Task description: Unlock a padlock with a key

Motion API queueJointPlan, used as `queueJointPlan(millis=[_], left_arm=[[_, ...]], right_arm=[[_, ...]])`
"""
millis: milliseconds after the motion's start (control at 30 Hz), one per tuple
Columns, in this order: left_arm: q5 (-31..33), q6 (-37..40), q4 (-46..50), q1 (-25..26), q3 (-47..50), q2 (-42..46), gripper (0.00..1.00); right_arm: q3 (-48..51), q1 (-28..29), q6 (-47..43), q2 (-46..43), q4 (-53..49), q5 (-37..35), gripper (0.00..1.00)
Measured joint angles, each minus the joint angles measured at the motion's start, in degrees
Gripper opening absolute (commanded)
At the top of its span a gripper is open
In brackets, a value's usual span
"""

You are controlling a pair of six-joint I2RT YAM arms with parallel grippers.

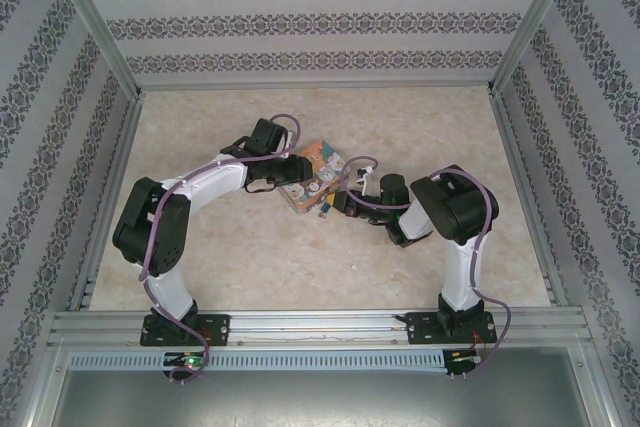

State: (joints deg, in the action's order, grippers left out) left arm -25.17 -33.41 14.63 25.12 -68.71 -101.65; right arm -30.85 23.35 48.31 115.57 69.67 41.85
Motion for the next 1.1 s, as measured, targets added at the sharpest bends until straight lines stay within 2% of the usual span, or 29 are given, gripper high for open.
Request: queueJointPlan(millis=[333,833,1100], left_arm=[[-0.09,-0.04,-0.28,0.00,0.24,0.00,0.41],[-0.09,-0.50,-3.56,0.00,2.01,0.52,0.41],[-0.09,-0.92,-4.57,0.00,3.02,1.09,0.42]], right_arm=[[0.98,0.02,4.15,-1.44,-0.37,-2.34,0.00],[2.19,1.18,15.82,-1.46,3.52,-11.50,0.00],[2.21,1.18,18.45,-1.46,4.87,-14.47,0.00]])
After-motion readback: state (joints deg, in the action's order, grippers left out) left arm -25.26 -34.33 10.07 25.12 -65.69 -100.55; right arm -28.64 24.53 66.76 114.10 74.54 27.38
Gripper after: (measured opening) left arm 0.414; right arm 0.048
